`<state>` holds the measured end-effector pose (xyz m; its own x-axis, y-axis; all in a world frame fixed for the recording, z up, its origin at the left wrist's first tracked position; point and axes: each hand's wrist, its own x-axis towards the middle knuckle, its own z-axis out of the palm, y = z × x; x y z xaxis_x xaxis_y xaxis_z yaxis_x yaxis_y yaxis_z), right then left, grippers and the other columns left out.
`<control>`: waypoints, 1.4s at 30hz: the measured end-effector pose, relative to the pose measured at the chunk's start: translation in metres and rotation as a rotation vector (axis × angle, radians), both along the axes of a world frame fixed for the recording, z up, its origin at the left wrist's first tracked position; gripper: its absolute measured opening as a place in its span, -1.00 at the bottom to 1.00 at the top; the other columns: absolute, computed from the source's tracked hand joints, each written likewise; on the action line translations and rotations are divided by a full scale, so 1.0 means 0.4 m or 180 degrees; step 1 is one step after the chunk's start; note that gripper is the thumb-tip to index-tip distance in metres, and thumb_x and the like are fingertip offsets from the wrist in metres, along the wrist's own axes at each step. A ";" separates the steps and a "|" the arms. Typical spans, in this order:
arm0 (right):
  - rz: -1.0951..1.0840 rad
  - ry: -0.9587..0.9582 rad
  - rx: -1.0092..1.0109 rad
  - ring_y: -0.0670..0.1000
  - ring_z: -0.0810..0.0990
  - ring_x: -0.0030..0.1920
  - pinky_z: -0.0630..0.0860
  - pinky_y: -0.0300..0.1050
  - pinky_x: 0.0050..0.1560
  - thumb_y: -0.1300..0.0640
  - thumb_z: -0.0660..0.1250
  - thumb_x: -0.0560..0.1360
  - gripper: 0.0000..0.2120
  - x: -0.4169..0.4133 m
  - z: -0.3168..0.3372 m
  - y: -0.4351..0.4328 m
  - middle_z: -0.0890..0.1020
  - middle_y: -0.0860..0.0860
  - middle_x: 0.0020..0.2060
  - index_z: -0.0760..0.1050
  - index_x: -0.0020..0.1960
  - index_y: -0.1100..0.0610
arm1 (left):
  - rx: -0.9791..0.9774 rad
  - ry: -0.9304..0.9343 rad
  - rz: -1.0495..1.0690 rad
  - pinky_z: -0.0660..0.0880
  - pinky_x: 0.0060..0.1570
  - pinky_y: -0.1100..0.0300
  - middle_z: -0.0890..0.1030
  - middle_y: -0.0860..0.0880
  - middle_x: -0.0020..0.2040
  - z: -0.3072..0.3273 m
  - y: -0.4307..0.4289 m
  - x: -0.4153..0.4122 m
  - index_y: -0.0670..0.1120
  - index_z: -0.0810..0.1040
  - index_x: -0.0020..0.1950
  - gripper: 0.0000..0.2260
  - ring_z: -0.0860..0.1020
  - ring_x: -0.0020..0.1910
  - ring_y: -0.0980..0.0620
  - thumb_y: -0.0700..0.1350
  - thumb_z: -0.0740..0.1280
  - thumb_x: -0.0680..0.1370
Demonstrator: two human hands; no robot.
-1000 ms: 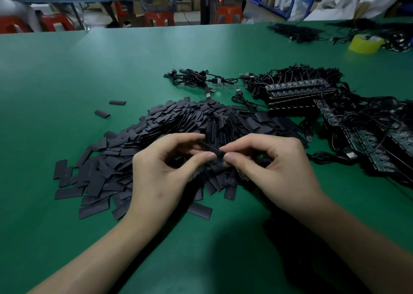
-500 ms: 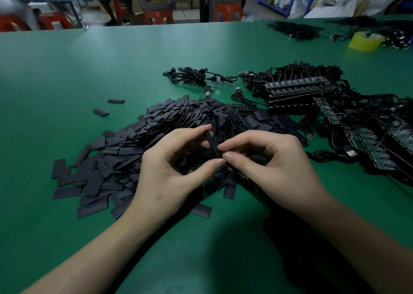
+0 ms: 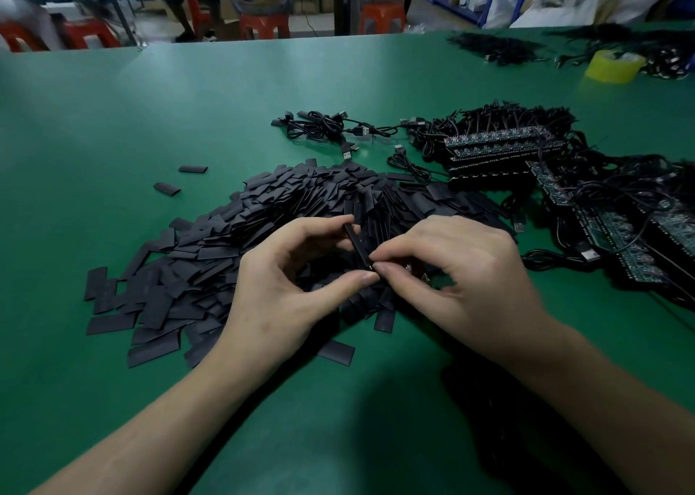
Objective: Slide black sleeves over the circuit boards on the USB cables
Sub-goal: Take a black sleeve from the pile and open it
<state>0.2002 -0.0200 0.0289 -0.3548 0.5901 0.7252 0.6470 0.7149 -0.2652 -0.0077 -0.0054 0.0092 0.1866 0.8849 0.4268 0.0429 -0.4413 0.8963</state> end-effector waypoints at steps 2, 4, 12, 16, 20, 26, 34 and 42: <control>-0.0118 -0.0145 0.0132 0.03 0.60 -0.24 0.50 0.03 -0.19 0.21 0.43 0.55 -0.93 -0.005 -0.001 -0.001 0.64 -0.02 -0.28 0.68 -0.09 0.14 | 0.0007 0.0036 0.0015 0.55 0.17 0.29 0.72 0.03 0.11 0.001 -0.002 0.001 -0.09 0.64 0.22 -0.55 0.69 0.10 0.08 -0.11 0.60 0.36; -0.0174 -0.0210 0.0156 0.03 0.53 -0.30 0.46 0.04 -0.24 0.24 0.43 0.51 -0.93 -0.009 0.000 -0.002 0.56 -0.03 -0.35 0.66 -0.14 0.13 | 0.0019 0.0094 0.0008 0.54 0.17 0.29 0.71 0.03 0.10 0.002 -0.003 0.001 -0.08 0.64 0.21 -0.56 0.69 0.10 0.09 -0.10 0.60 0.36; -0.0124 0.0048 -0.0049 0.01 0.42 -0.35 0.42 -0.05 -0.27 0.27 0.43 0.46 -0.93 -0.014 0.000 -0.005 0.44 -0.04 -0.40 0.63 -0.18 0.14 | -0.0081 0.0134 0.0021 0.55 0.20 0.21 0.72 -0.03 0.04 0.003 -0.007 0.007 -0.08 0.64 0.23 -0.58 0.69 0.10 0.00 -0.09 0.61 0.40; -0.0186 0.0051 0.0033 0.01 0.41 -0.35 0.41 -0.05 -0.29 0.26 0.42 0.46 -0.92 -0.017 -0.001 -0.007 0.45 -0.03 -0.40 0.63 -0.19 0.14 | -0.0120 0.0096 -0.0016 0.56 0.22 0.17 0.72 -0.03 0.05 0.007 -0.010 0.008 -0.06 0.63 0.24 -0.58 0.69 0.11 -0.01 -0.02 0.56 0.40; -0.0259 0.0102 0.0036 0.01 0.40 -0.35 0.40 -0.04 -0.29 0.25 0.42 0.46 -0.93 -0.025 -0.004 -0.013 0.44 -0.03 -0.41 0.62 -0.19 0.14 | -0.0163 0.0105 -0.0025 0.56 0.21 0.18 0.72 -0.03 0.05 0.011 -0.012 0.009 -0.06 0.63 0.23 -0.59 0.69 0.11 -0.03 -0.02 0.54 0.41; -0.0217 0.0308 -0.0185 0.00 0.43 -0.35 0.42 -0.04 -0.28 0.25 0.42 0.44 -0.94 -0.030 -0.003 -0.017 0.43 -0.03 -0.41 0.61 -0.18 0.13 | 0.0015 0.0319 0.0090 0.56 0.18 0.18 0.71 -0.01 0.03 0.015 -0.013 0.007 -0.08 0.63 0.23 -0.59 0.69 0.10 -0.03 -0.01 0.52 0.42; 0.0006 0.0538 -0.0521 -0.02 0.50 -0.30 0.46 -0.06 -0.28 0.22 0.40 0.47 -0.92 -0.028 -0.005 -0.015 0.48 -0.08 -0.33 0.62 -0.07 0.08 | 0.0234 0.0532 0.0209 0.54 0.16 0.25 0.69 0.03 0.02 0.013 -0.012 0.006 -0.08 0.63 0.24 -0.59 0.68 0.09 0.01 -0.09 0.55 0.41; 0.0027 0.0484 -0.0520 0.00 0.49 -0.30 0.44 -0.04 -0.28 0.21 0.39 0.45 -0.95 -0.023 -0.002 -0.013 0.45 -0.07 -0.34 0.61 -0.14 0.10 | 0.0280 0.0598 0.0255 0.54 0.13 0.28 0.69 0.03 -0.01 0.010 -0.016 0.010 -0.07 0.63 0.22 -0.60 0.68 0.06 0.02 -0.10 0.56 0.39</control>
